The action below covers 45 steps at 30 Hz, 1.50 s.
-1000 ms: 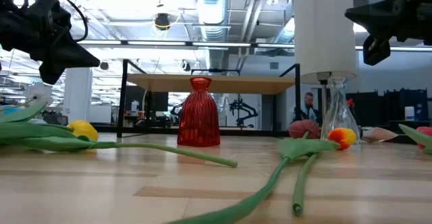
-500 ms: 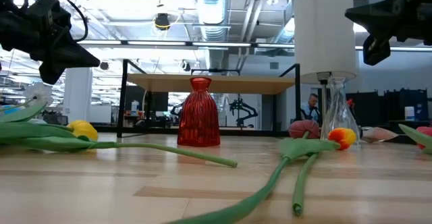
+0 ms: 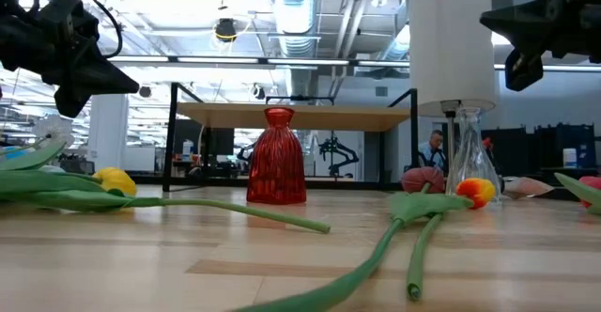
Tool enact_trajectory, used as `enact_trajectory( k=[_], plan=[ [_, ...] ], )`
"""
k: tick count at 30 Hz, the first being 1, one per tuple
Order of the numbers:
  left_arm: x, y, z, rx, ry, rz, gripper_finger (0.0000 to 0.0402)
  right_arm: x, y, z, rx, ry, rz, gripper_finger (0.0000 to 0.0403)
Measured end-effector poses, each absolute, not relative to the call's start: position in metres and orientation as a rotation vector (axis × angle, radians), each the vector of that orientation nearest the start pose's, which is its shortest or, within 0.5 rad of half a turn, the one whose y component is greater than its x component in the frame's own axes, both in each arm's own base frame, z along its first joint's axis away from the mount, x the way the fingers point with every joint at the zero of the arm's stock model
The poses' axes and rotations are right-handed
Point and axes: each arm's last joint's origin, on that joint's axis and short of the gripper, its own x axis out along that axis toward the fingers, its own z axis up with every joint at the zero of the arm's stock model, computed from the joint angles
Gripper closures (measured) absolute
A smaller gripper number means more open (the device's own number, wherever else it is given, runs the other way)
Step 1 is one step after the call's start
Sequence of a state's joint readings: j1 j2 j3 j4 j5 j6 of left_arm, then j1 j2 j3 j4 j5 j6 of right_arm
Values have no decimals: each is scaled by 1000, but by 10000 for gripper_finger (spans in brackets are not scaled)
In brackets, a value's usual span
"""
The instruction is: Pick and place flowers into a vace then onto a shelf
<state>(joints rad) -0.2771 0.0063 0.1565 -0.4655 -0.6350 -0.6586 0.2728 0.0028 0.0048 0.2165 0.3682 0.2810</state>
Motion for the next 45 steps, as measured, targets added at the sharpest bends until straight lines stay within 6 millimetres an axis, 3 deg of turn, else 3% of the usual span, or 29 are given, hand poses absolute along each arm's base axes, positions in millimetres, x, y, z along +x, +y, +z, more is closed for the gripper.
enact_trajectory(
  k=[45],
  plan=[
    [77,-4,173,-473,154,452,401,93,15,185,349,-221,-70,403]
  ],
)
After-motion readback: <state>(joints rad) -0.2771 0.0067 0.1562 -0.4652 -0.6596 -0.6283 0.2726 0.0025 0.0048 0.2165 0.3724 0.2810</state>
